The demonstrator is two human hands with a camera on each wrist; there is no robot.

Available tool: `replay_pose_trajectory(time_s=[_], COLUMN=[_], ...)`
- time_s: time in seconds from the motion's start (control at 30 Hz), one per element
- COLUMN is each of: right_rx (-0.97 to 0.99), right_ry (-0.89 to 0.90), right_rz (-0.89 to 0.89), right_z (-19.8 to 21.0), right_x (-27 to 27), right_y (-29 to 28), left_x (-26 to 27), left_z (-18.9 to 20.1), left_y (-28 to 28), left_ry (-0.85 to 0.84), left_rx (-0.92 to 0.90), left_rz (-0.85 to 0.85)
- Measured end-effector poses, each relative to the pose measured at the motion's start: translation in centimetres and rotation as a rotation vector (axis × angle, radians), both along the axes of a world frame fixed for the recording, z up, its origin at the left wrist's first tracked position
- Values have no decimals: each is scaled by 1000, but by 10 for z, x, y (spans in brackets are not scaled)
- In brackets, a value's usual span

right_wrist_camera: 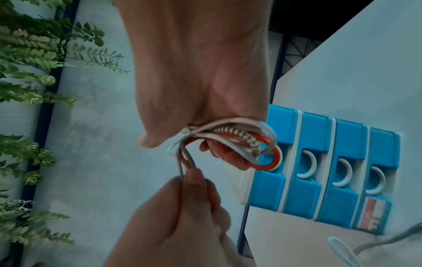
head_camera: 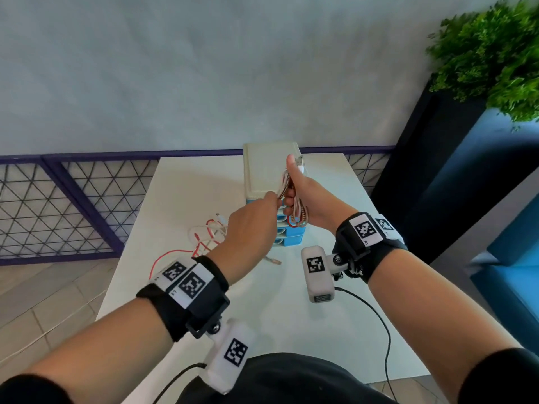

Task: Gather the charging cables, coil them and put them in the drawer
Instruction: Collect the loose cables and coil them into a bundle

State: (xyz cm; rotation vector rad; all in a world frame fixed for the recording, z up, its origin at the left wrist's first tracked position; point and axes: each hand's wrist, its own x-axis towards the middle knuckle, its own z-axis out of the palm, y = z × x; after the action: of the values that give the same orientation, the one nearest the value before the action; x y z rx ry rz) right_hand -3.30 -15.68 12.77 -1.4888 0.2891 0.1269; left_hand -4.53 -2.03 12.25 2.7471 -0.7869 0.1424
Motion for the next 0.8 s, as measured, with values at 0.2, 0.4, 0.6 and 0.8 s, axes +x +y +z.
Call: replay_pose_trajectory(time_s=[0.2, 0.4, 0.6, 0.8], right_rx=[40, 13, 245, 569], right_ry=[-11, -25, -80, -134], right_rz=[-67, -190, -293, -368], right_z=[-9, -9, -4, 9], right_x=[3, 11, 16, 21], right_y=[11, 8, 11, 3], left_x=[-8, 6, 15, 4], left_z=[9, 1, 4, -24], left_y=[-15, -17, 0, 10], left_ry=[-44, 148, 378, 445], left_rx=[110, -100, -425, -505], left_rz=[-56, -159, -236, -283])
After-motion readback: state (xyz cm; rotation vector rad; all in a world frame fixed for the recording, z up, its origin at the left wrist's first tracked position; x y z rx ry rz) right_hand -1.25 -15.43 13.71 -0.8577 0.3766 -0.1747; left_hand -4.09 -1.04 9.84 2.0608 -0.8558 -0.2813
